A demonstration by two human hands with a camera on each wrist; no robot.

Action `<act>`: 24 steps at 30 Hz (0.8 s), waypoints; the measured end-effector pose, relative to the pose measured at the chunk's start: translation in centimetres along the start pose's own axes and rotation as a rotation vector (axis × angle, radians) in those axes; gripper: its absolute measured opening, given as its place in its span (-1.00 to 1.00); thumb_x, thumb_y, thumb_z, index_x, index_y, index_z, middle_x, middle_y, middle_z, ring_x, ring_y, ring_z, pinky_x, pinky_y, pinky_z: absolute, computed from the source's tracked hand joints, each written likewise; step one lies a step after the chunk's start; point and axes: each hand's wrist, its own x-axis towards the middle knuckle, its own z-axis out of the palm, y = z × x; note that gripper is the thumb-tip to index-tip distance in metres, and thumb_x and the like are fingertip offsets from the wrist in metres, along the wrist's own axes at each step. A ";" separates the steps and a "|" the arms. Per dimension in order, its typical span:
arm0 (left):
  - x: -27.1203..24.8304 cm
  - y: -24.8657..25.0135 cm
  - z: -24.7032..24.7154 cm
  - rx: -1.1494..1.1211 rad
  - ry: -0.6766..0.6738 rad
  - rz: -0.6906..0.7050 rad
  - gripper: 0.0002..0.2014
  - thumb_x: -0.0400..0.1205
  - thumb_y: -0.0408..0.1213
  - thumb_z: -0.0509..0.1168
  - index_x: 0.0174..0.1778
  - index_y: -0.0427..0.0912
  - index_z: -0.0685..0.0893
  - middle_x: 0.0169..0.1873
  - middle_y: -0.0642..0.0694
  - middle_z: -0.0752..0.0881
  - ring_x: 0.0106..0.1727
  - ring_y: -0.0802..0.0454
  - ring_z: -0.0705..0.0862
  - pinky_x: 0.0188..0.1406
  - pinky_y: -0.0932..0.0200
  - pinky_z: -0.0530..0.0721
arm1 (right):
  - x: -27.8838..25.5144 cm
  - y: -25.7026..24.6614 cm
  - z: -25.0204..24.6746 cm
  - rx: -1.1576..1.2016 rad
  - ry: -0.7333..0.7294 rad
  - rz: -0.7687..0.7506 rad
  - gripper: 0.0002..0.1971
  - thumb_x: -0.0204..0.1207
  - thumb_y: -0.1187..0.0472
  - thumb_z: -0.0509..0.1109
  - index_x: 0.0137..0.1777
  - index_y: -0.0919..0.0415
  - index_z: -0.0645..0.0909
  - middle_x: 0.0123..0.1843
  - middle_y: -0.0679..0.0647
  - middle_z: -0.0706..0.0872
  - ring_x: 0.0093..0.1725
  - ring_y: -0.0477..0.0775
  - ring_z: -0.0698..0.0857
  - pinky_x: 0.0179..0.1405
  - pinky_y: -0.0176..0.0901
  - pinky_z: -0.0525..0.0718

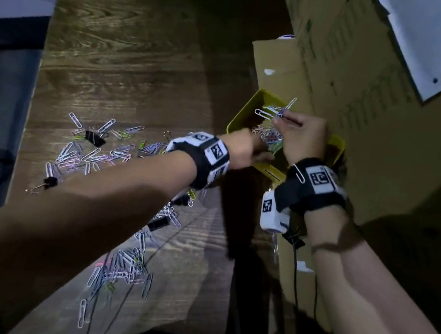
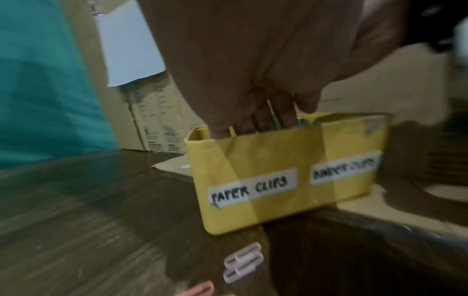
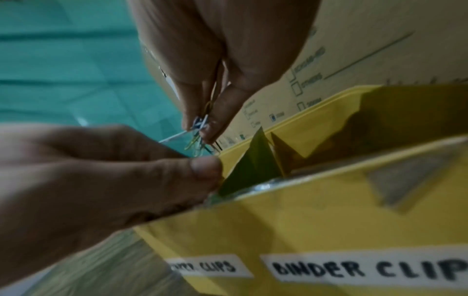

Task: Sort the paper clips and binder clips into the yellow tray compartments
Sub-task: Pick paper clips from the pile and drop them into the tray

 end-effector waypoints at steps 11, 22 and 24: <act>-6.0 -1.3 1.5 0.040 0.026 0.329 -0.85 0.63 -0.36 0.22 -0.10 -0.32 0.68 -0.06 -0.24 0.71 0.06 -0.18 0.60 0.33 0.02 0.33 | -2.8 1.9 2.7 -0.625 -0.315 -0.045 -0.65 0.59 0.12 0.32 0.36 0.13 0.59 0.36 0.16 0.65 0.35 0.18 0.58 0.42 -0.07 0.47; -26.7 -10.4 5.0 -0.262 -0.324 -0.148 -0.83 0.59 -0.36 0.27 -0.01 -0.11 0.73 -0.10 -0.08 0.79 -0.16 0.16 0.71 -0.04 0.17 0.71 | -16.9 0.6 5.1 -0.477 -0.715 -0.214 -0.83 0.54 0.16 0.41 0.09 0.10 0.75 0.05 0.00 0.80 0.01 -0.07 0.71 0.23 -0.19 0.59; -30.4 -11.7 7.5 -0.221 -0.586 -0.238 -0.80 0.56 -0.44 0.23 0.03 -0.29 0.71 -0.21 -0.22 0.78 -0.38 0.22 0.65 -0.31 0.34 0.64 | -20.1 2.8 6.7 -0.555 -0.983 -0.157 -0.85 0.53 0.21 0.42 0.04 0.15 0.76 0.07 0.04 0.80 0.01 -0.04 0.73 0.19 -0.16 0.64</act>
